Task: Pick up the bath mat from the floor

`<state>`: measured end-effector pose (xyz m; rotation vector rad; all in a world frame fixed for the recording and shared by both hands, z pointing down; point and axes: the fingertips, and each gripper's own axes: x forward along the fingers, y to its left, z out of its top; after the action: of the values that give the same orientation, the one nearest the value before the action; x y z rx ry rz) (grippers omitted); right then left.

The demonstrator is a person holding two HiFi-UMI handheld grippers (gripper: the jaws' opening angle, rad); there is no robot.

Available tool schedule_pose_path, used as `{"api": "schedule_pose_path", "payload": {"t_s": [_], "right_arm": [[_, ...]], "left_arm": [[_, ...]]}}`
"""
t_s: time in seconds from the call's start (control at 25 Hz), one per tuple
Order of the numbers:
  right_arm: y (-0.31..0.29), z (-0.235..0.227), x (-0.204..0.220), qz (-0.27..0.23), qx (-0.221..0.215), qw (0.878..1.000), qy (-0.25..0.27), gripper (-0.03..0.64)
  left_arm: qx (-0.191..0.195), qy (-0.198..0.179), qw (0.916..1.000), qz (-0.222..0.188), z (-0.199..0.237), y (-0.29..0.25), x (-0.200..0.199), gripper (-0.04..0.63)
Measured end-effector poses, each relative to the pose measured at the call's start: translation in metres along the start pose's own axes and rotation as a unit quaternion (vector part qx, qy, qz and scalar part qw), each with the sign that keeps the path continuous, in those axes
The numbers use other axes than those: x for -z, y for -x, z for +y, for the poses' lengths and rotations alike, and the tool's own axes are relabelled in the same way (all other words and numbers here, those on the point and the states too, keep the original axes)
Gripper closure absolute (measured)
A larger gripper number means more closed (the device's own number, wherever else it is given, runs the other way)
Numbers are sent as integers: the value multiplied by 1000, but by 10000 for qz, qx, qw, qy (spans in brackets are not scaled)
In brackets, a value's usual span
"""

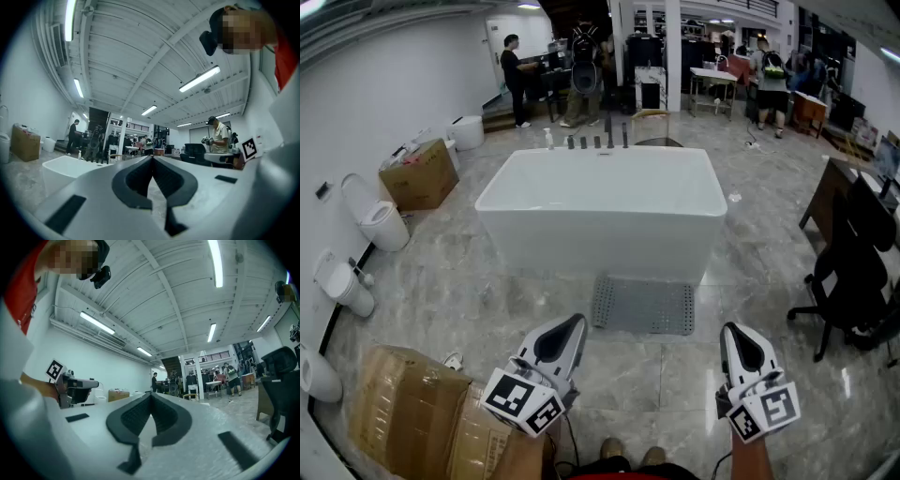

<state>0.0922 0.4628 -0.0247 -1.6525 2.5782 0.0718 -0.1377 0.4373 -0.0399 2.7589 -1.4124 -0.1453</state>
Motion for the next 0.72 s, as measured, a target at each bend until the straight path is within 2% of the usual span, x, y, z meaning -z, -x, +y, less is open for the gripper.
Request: {"api": "schedule_pose_path", "payload": {"t_s": [0.28,0.72], "right_arm": [[-8,13,-3,-151,-131,9995,-229,614],[-28,24,13,11,107,9998,-183,614]], "left_arm": [[-26,26,10000,-34,19,7,-3,584],[-93,127,9998,-120,78,20,6,584]]}}
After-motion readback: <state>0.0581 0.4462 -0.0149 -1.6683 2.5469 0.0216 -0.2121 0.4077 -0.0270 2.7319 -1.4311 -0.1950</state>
